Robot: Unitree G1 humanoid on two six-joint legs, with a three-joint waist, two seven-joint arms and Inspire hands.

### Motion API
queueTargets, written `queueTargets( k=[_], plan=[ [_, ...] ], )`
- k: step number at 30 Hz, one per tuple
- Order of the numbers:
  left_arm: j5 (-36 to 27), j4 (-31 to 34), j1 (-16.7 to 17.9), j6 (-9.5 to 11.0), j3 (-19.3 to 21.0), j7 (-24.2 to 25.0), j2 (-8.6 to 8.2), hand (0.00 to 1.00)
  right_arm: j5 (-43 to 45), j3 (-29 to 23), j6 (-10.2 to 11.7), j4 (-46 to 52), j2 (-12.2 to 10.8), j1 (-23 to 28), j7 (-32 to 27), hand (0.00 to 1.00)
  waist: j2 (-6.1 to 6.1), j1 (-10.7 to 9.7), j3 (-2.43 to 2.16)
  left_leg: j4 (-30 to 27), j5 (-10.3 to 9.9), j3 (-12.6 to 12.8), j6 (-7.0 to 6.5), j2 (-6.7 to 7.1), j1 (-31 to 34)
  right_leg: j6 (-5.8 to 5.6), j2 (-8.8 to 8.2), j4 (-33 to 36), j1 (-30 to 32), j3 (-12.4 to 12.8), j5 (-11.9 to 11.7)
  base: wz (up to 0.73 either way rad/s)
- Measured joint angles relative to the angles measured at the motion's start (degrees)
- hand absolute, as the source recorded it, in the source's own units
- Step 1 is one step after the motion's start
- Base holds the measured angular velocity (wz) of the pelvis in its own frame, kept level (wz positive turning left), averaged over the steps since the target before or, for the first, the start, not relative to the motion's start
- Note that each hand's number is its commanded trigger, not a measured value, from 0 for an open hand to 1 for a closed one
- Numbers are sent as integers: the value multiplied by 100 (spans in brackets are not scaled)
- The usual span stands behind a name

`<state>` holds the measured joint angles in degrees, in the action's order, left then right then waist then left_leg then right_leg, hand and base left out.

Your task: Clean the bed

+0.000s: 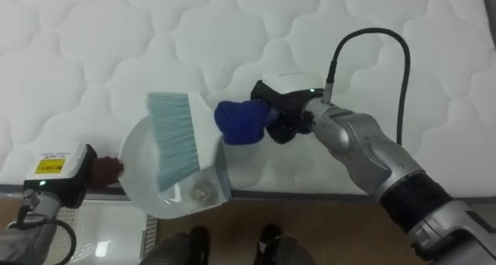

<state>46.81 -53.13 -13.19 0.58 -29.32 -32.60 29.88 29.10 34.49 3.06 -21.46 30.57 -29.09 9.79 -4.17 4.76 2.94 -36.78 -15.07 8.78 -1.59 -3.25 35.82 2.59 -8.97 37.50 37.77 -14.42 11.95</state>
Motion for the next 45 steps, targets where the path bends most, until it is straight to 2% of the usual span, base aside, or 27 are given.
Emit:
queueTargets(
  k=[8,11,12,14,16,17,18,19,21,22,23,24,27,29,30,33,35,37,38,39,40,41,42,44,45],
  plan=[
    [-3,2,134,150,56,28,-2,100,-3,-60,119,-151,54,199,-119,100,-18,-8,0,153,0,-1,0,9,-212,-25,10,-109,-209,-4,-7,0],
    [-1,27,297,224,232,37,-50,100,-31,-449,195,-308,25,352,-154,100,-23,-86,0,256,1,-24,0,21,-378,-61,-4,-204,-360,-14,16,5],
    [-1,27,349,228,296,46,-77,100,-196,-632,198,-378,24,442,-212,100,-24,-120,0,303,2,-37,-2,70,-430,-76,-5,-232,-418,-21,25,6],
    [16,27,394,233,421,49,-138,100,-456,-898,199,-510,21,611,-291,99,-30,-146,-5,361,3,-44,-3,77,-517,-93,9,-307,-515,-32,20,3],
    [30,27,438,258,503,48,-160,100,-895,-1232,219,-758,20,904,-308,60,-25,-150,-9,417,2,-98,-2,58,-683,-134,83,-445,-747,-41,-2,4],
    [31,40,451,257,523,48,-164,100,-958,-1331,216,-795,20,991,-308,30,-20,-153,-11,431,2,-102,-2,45,-721,-149,111,-500,-815,-43,-13,4],
    [36,156,529,253,640,48,-165,100,-1142,-1503,217,-856,22,1123,-318,20,-17,-166,-14,463,2,-120,-2,21,-773,-158,128,-583,-899,-66,-30,0],
    [45,280,552,264,751,45,-171,100,-1371,-1657,223,-979,24,1159,-341,23,-17,-170,-15,479,1,-126,-2,2,-786,-162,124,-596,-919,-80,-34,0],
    [136,445,575,322,956,-1,-196,100,-1678,-1894,234,-1082,16,1234,-434,20,-9,-159,-18,517,1,-126,-2,11,-867,-164,116,-620,-991,-100,-34,2],
    [141,573,648,325,1059,-84,-213,100,-1881,-1986,247,-1161,9,1256,-512,15,10,-158,-29,558,1,-126,-1,6,-979,-166,124,-683,-1104,-128,-35,0],
    [155,654,692,328,1121,-107,-230,100,-1975,-2035,247,-1176,10,1276,-552,6,17,-157,-32,616,3,-127,0,9,-1049,-167,121,-710,-1171,-143,-36,0],
    [167,779,790,330,1172,-177,-250,100,-2081,-2130,247,-1205,7,1321,-627,0,49,-151,-53,715,5,-128,5,16,-1193,-171,126,-771,-1311,-148,-33,0],
    [127,1115,1090,364,1219,-251,-291,100,-2664,-2285,246,-1222,-3,1493,-785,0,113,-163,-136,1010,51,-157,31,105,-1622,-222,119,-929,-1685,-147,-5,5],
    [125,1274,1226,376,1376,-280,-395,100,-2958,-2476,245,-1221,-127,1652,-880,0,139,-178,-159,1206,102,-211,44,133,-1862,-236,118,-1090,-1938,-208,1,20],
    [125,1388,1293,380,1455,-301,-435,100,-3162,-2525,244,-1219,-215,1749,-1013,0,150,-225,-195,1304,142,-307,62,180,-1965,-244,116,-1186,-2092,-313,4,31],
    [124,1510,1451,469,1650,-408,-491,100,-3394,-2589,245,-1150,-324,1823,-1102,0,171,-284,-241,1477,202,-422,92,188,-2175,-256,162,-1401,-2364,-428,-1,21],
    [117,1700,1636,473,1814,-497,-581,100,-3444,-2691,290,-1073,-369,1899,-1222,0,182,-266,-253,1506,206,-452,101,166,-2253,-259,210,-1513,-2497,-457,-4,11],
    [130,1724,1724,489,2022,-574,-788,100,-3430,-2734,331,-1086,-371,1914,-1338,0,185,-139,-257,1511,208,-469,105,152,-2311,-259,224,-1513,-2550,-457,-3,0],
    [121,1724,1746,483,2054,-578,-833,100,-3430,-2734,331,-1085,-377,1919,-1368,0,184,-101,-257,1520,211,-466,110,142,-2331,-256,224,-1511,-2570,-465,-1,0],
    [120,1725,1813,489,2143,-578,-923,100,-3432,-2764,331,-1082,-447,1933,-1434,0,186,-54,-258,1532,217,-456,120,97,-2371,-253,226,-1503,-2618,-489,3,12],
    [133,1724,1845,495,2231,-573,-988,100,-3432,-2873,331,-1082,-571,1957,-1512,0,184,-13,-257,1507,220,-477,125,84,-2374,-243,226,-1501,-2676,-596,11,22],
    [135,1724,1843,493,2263,-573,-1018,100,-3437,-2916,331,-1082,-612,1965,-1557,0,185,-5,-257,1491,221,-498,127,82,-2359,-241,226,-1497,-2701,-645,12,46],
    [119,1724,1830,501,2296,-573,-1062,100,-3456,-2956,335,-1082,-627,1984,-1665,0,192,-8,-253,1468,235,-466,151,83,-2307,-231,211,-1496,-2775,-818,24,76],
    [35,1723,1790,569,2300,-573,-1078,100,-3533,-3038,354,-1081,-613,2042,-1870,0,186,-66,-249,1435,246,15,139,-47,-2209,-227,139,-1495,-2918,-1170,106,109],
    [-10,1722,1767,577,2301,-573,-1094,100,-3558,-3098,371,-1081,-615,2077,-2002,0,156,-159,-242,1382,303,572,47,-182,-2117,-237,65,-1493,-3033,-1417,209,145]
  ],
)
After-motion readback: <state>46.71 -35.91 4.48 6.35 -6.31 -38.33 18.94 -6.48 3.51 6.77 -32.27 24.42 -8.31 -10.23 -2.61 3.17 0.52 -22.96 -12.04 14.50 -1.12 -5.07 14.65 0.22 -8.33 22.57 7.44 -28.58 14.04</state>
